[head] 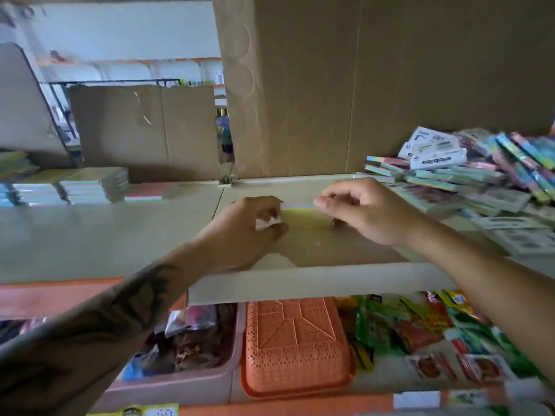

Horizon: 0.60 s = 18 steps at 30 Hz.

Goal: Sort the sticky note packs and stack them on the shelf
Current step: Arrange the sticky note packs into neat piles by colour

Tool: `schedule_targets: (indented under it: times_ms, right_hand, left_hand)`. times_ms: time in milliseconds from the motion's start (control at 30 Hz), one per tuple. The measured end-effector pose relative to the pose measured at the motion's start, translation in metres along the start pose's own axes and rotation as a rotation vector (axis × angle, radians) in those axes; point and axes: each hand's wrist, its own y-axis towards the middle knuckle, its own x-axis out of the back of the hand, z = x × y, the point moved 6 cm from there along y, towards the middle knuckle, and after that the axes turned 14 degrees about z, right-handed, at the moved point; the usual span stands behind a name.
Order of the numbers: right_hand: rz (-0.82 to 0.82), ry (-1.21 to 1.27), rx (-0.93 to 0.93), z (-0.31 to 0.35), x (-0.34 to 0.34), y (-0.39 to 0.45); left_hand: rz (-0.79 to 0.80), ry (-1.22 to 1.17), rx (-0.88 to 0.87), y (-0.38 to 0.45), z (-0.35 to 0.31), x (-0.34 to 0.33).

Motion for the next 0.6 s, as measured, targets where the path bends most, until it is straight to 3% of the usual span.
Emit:
schedule_targets:
  times_ms: [300,467,600]
  right_hand:
    - [-0.042,-0.014,-0.005,0.004,0.002,0.013]
    - [-0.098,0.44,-0.013,0.012,-0.004,0.024]
    - [-0.129,0.847,-0.038,0.019,-0.024,0.039]
  left_hand:
    - [-0.06,-0.209,-0.045,0.003,0.003,0.001]
    - [-0.132,-0.57,0.004,-0.004,0.016,0.015]
    - [-0.15,-0.624,0.026,-0.015,0.024,0.026]
